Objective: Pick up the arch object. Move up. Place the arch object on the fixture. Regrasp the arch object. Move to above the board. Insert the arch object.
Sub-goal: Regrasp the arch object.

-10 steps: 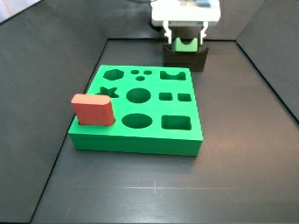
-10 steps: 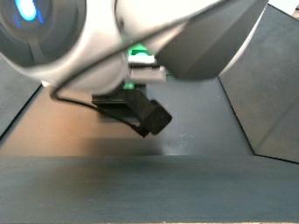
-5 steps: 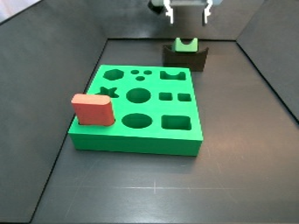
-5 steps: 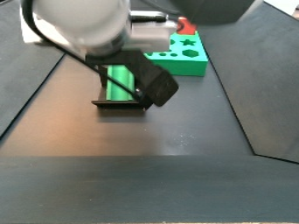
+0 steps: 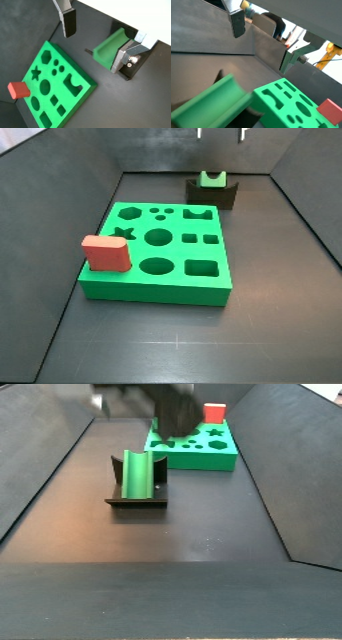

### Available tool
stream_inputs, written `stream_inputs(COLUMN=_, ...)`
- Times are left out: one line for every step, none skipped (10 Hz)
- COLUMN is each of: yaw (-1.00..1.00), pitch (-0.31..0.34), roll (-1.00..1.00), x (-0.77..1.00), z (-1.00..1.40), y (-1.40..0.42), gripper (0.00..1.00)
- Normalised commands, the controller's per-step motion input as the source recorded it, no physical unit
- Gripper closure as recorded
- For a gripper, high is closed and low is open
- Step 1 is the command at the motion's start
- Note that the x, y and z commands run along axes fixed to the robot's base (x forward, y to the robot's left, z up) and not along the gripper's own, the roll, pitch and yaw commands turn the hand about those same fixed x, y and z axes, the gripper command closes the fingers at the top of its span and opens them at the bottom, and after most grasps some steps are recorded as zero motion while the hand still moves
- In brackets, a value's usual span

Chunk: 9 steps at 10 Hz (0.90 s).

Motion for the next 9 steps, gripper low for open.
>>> stream_inputs(yaw=0.02, pitch=0.054, roll=1.00, x=-0.07, z=0.53, y=-0.66, gripper=0.00)
stream_inputs(yaw=0.02, pitch=0.053, roll=1.00, x=-0.04, z=0.23, y=-0.41, gripper=0.00)
stream_inputs(yaw=0.02, pitch=0.050, roll=1.00, x=-0.01, z=-0.02, y=-0.14, gripper=0.00)
stream_inputs(yaw=0.02, pitch=0.050, roll=1.00, x=-0.01, z=-0.01, y=-0.04, gripper=0.00)
stream_inputs(yaw=0.02, pitch=0.051, roll=1.00, x=-0.02, z=0.03, y=-0.01, gripper=0.00)
stream_inputs(yaw=0.02, pitch=0.049, roll=1.00, x=-0.02, z=0.02, y=-0.03, gripper=0.00)
stream_inputs(yaw=0.02, pitch=0.043, roll=1.00, x=-0.02, z=0.01, y=-0.03, gripper=0.00)
stream_inputs(yaw=0.03, pitch=0.038, roll=1.00, x=-0.02, z=0.01, y=-0.02, gripper=0.00)
stream_inputs(yaw=0.03, pitch=0.034, roll=1.00, x=-0.02, z=0.01, y=-0.02, gripper=0.00)
